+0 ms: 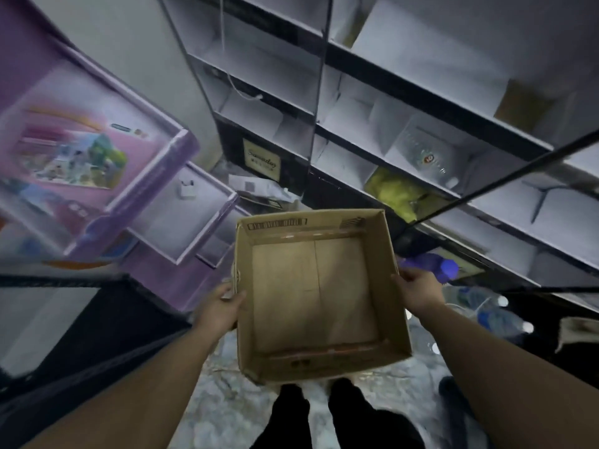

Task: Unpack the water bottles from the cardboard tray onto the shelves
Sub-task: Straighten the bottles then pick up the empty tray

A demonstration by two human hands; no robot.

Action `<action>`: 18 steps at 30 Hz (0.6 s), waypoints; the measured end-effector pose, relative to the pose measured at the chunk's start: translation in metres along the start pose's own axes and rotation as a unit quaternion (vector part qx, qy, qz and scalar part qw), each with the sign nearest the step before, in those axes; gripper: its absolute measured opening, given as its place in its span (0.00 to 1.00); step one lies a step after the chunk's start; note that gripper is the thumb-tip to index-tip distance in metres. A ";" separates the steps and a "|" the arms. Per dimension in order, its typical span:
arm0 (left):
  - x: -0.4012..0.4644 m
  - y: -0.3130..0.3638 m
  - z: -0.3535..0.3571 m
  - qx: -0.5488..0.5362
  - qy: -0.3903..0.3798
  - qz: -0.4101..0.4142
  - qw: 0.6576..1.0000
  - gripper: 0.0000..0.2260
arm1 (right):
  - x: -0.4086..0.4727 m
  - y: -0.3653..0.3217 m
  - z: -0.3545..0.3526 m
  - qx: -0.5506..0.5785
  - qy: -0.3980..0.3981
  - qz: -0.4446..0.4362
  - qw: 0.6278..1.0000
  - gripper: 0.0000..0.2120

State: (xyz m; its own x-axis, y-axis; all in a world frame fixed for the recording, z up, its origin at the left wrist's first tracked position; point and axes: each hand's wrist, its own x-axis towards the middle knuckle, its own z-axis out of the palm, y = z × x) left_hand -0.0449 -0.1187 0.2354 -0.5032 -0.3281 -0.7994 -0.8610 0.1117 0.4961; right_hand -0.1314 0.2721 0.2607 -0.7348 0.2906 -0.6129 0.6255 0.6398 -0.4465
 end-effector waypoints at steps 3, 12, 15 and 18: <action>0.056 -0.016 0.014 -0.008 0.003 -0.008 1.000 0.05 | 0.040 0.003 0.025 0.007 -0.019 0.018 1.000 0.08; 0.202 -0.039 0.083 -0.031 0.003 0.004 1.000 0.06 | 0.182 0.032 0.109 -0.016 -0.031 0.035 0.999 0.12; 0.255 -0.052 0.108 -0.014 0.021 0.010 1.000 0.09 | 0.228 0.045 0.135 -0.037 -0.024 0.018 0.999 0.12; 0.295 -0.070 0.131 -0.022 0.037 0.009 0.999 0.06 | 0.270 0.067 0.163 -0.036 -0.034 0.017 0.999 0.10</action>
State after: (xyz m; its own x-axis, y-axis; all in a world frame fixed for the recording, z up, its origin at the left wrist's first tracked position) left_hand -0.1426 -0.1007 -0.0796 -0.5097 -0.3952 -0.7642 -0.8475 0.0779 0.5250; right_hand -0.2452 0.2772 -0.0404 -0.6922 0.2649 -0.6714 0.6272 0.6810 -0.3780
